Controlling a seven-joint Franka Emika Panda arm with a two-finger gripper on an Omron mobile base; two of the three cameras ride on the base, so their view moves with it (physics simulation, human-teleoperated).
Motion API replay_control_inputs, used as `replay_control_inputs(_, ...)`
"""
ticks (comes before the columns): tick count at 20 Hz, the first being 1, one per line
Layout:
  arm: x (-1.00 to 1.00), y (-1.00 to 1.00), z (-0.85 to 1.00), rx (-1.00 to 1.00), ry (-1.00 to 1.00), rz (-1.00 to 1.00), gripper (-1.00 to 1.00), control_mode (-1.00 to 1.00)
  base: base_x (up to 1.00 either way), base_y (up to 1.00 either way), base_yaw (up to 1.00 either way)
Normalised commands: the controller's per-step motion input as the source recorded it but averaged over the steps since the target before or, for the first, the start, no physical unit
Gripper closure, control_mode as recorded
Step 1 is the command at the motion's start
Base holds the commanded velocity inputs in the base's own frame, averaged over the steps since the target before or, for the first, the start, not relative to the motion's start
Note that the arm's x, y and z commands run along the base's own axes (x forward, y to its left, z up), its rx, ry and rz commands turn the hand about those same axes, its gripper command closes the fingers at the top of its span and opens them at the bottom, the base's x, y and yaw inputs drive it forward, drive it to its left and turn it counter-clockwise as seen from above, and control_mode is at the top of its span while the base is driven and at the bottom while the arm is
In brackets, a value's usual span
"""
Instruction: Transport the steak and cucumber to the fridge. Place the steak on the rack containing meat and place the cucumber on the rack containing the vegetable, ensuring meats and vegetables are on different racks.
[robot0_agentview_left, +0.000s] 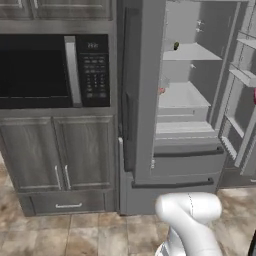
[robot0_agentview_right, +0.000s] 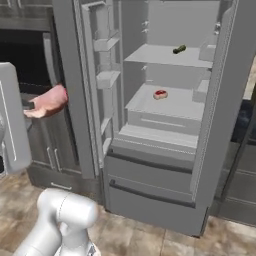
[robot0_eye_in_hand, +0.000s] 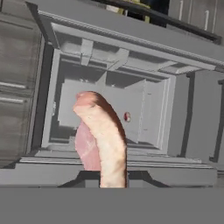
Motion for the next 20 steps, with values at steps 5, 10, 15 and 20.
replay_control_inputs(5, 0.00, 0.00, 0.00, 0.00, 0.00, 0.00, 1.00, 1.00, 0.73, -0.35, 0.03)
replay_control_inputs(10, 0.00, 0.00, 0.00, 0.00, 0.00, 0.00, 1.00, 1.00, 0.89, -0.14, 0.00)
replay_control_inputs(15, 0.00, 0.00, 0.00, 0.00, 0.00, 0.00, 1.00, 1.00, 0.97, -0.07, 0.00)
replay_control_inputs(20, 0.00, 0.00, 0.00, 0.00, 0.00, 0.00, 1.00, 1.00, 0.85, -0.32, 0.06)
